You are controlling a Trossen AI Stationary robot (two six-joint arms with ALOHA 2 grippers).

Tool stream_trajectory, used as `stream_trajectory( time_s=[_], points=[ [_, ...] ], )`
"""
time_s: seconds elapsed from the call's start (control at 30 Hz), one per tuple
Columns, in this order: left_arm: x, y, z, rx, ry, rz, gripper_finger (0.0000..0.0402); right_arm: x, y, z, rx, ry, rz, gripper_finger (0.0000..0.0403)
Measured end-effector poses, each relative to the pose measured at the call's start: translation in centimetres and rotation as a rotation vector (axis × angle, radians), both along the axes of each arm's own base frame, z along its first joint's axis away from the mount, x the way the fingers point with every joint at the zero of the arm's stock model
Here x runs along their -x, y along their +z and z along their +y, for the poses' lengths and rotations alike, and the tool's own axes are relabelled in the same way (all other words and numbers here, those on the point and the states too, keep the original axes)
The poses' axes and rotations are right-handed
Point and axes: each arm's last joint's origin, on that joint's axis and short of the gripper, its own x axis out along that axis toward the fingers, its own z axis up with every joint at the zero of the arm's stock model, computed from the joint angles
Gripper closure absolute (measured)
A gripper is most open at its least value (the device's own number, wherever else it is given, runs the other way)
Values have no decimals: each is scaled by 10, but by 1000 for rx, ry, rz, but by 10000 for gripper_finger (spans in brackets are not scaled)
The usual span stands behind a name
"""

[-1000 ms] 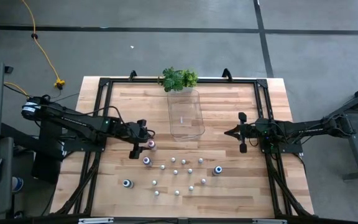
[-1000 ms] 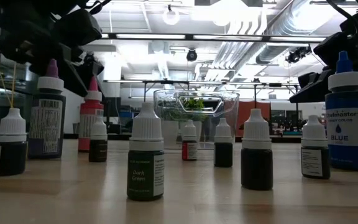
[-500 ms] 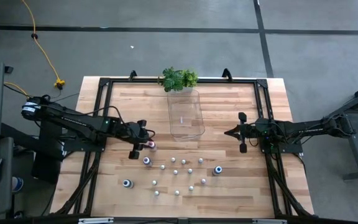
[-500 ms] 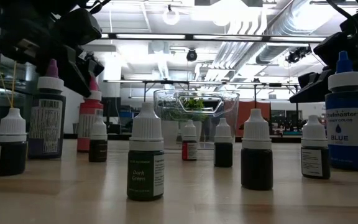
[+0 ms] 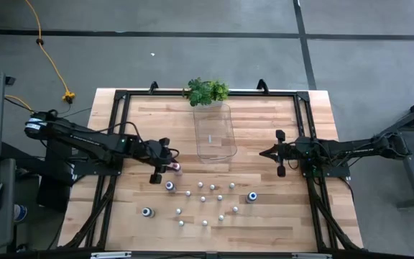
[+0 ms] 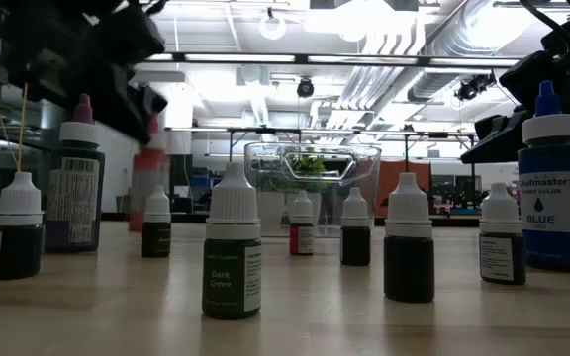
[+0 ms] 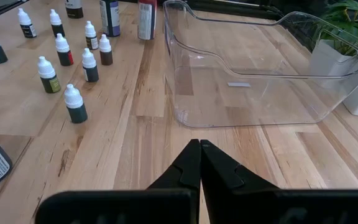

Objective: Pick & Place food coloring
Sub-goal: Put the large pink food coloring bottle into the transparent bin

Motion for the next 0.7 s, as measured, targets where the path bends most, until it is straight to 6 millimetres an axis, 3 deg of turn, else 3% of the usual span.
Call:
stream_trajectory(
  time_s=[0.37,0.7],
  points=[
    [-11,67,1,-6,103,-79,305,0,0,0,0,0,0,402],
    [-7,137,6,16,298,-139,305,0,0,0,0,0,0,402]
  ],
)
